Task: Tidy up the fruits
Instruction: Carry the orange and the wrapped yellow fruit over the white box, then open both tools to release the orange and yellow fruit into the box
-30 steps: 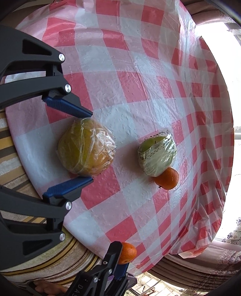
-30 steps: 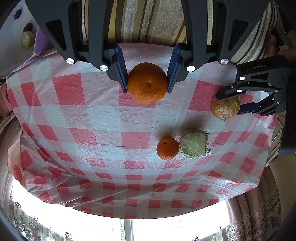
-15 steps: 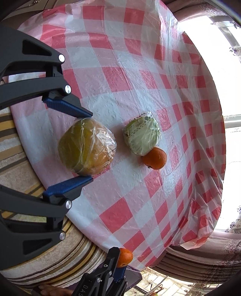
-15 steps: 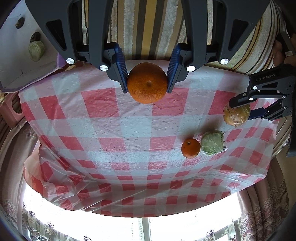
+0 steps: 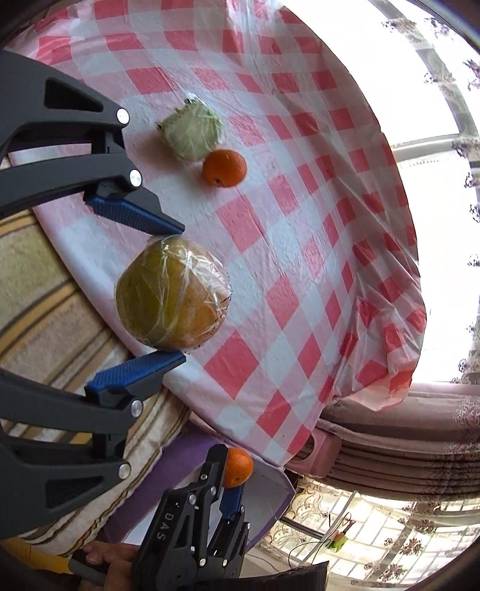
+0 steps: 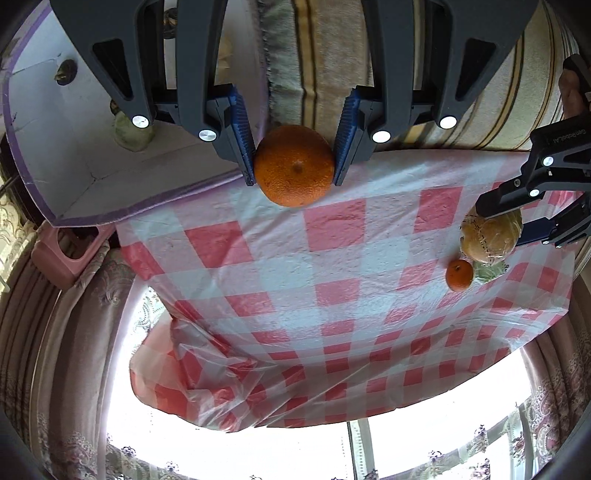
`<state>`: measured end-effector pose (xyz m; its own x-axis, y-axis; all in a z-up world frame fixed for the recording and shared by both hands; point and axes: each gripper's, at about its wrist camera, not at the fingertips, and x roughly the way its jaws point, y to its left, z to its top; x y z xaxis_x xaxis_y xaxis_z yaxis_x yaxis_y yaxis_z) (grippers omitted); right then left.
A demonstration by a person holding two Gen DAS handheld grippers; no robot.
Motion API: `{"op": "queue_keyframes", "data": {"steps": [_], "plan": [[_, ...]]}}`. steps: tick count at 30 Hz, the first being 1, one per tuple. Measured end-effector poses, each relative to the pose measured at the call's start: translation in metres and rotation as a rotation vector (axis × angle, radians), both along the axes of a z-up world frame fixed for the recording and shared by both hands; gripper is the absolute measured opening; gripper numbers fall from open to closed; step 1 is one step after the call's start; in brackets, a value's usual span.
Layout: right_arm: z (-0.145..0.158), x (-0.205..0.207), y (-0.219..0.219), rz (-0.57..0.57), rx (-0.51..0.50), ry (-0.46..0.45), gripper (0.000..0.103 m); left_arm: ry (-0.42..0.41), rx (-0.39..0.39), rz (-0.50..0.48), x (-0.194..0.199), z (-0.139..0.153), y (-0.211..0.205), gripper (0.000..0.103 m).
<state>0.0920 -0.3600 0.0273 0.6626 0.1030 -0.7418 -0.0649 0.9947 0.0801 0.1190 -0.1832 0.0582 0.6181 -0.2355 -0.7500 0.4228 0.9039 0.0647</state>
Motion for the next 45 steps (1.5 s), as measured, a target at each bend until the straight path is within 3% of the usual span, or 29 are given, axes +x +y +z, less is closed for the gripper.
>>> {"op": "queue_keyframes", "data": {"steps": [11, 16, 22, 37, 45], "plan": [[-0.017, -0.01, -0.1, -0.187, -0.054, 0.054, 0.04, -0.016, 0.005, -0.269, -0.013, -0.002, -0.122, 0.063], [-0.028, -0.011, -0.13, -0.235, -0.109, 0.096, 0.04, 0.046, 0.004, -0.352, -0.012, -0.023, -0.167, 0.063], [-0.041, -0.01, -0.153, -0.284, -0.144, 0.13, 0.04, 0.097, 0.083, -0.443, -0.013, -0.056, -0.21, 0.063], [-0.093, 0.019, -0.146, -0.192, -0.261, 0.381, 0.04, 0.187, 0.2, -0.499, 0.002, -0.103, -0.253, 0.063], [-0.105, 0.023, -0.139, -0.17, -0.3, 0.436, 0.04, 0.174, 0.293, -0.529, -0.005, -0.122, -0.263, 0.063]]}}
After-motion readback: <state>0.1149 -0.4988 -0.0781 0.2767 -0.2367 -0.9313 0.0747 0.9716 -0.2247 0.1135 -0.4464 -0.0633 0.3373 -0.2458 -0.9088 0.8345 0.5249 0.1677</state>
